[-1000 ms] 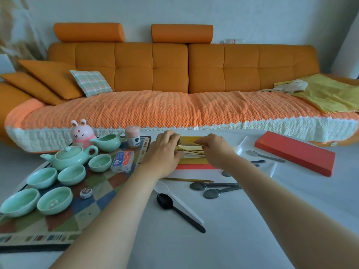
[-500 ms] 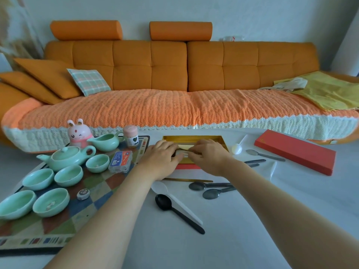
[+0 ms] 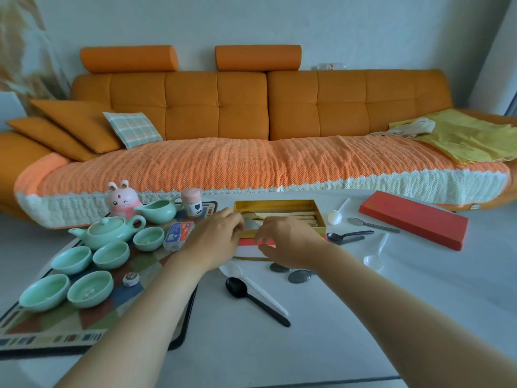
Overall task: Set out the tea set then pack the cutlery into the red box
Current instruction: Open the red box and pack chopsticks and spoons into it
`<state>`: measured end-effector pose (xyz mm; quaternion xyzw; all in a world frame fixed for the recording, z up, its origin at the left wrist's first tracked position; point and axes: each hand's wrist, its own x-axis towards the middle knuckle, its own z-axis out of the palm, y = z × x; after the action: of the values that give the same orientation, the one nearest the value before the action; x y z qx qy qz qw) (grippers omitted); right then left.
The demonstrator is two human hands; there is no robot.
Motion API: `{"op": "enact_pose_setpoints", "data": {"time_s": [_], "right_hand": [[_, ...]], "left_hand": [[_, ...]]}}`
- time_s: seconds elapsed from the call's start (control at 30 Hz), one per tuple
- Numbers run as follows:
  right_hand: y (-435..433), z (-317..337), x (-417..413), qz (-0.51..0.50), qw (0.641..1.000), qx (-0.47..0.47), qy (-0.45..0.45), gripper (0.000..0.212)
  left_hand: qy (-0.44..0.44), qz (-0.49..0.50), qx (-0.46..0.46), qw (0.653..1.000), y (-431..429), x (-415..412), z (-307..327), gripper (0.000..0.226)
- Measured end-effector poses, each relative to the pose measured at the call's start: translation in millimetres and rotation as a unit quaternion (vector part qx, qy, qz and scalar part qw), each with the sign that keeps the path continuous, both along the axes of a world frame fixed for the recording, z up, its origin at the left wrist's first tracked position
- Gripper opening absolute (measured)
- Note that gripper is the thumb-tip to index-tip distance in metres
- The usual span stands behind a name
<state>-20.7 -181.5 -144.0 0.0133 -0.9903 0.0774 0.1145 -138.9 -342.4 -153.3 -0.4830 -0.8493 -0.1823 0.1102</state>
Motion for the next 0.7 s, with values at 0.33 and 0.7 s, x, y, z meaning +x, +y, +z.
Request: {"op": "enact_pose_setpoints", "data": {"time_s": [0.33, 0.7], "right_hand": [[-24.3, -18.0, -4.6, -0.070, 0.993, 0.055, -0.080, 0.020], [-21.4, -22.0, -8.5, -0.109, 0.984, -0.099, -0.096, 0.018]], "left_hand": [[-0.113, 0.048, -0.102, 0.987, -43.0, -5.4, -6.4, 0.026], [-0.147, 0.041, -0.057, 0.987, -48.2, -7.5, -3.2, 0.025]]}}
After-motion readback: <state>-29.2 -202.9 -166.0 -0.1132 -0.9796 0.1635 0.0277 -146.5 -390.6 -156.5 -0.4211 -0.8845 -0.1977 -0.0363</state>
